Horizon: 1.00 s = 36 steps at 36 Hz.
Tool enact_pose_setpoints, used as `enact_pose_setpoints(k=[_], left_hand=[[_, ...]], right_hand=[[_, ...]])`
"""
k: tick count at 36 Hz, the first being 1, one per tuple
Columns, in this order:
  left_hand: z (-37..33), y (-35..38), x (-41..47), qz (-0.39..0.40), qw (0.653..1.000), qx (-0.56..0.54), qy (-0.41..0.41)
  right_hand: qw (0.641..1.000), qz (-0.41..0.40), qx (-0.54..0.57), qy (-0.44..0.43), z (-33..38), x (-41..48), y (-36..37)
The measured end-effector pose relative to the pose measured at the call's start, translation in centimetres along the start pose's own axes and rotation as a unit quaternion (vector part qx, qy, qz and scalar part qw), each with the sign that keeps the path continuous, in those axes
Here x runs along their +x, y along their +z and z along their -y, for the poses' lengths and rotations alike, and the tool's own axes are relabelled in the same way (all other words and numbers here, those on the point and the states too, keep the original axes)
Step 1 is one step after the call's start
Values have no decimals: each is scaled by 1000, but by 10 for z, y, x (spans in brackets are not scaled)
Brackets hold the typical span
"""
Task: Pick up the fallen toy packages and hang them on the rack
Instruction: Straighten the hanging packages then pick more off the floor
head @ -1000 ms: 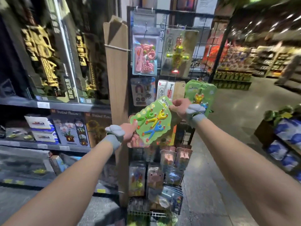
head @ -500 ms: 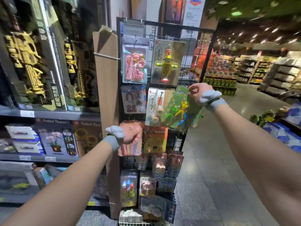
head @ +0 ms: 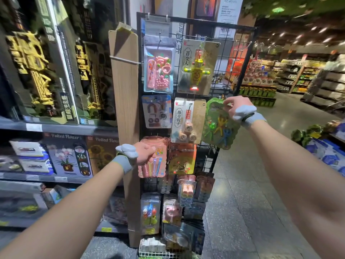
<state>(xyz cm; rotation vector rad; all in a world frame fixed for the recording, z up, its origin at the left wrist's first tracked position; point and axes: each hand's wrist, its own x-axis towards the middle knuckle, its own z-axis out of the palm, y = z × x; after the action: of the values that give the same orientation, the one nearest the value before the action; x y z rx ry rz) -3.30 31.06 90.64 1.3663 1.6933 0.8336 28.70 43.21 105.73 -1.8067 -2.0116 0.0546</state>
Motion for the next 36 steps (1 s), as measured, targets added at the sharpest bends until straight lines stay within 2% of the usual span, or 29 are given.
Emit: enact_pose_setpoints(k=[16, 21, 27, 36], left_hand=[[3, 1, 6, 8, 1000, 0, 1], [7, -1, 4, 14, 1000, -14, -3], [12, -4, 4, 2, 1000, -25, -10], [6, -2, 0, 1, 1000, -22, -17]], right_hand=[[999, -17, -29, -10, -5, -3, -11], [999, -7, 36, 0, -10, -1, -9], [993, -31, 112, -4, -19, 4, -3], [996, -46, 76, 8, -19, 8, -1]])
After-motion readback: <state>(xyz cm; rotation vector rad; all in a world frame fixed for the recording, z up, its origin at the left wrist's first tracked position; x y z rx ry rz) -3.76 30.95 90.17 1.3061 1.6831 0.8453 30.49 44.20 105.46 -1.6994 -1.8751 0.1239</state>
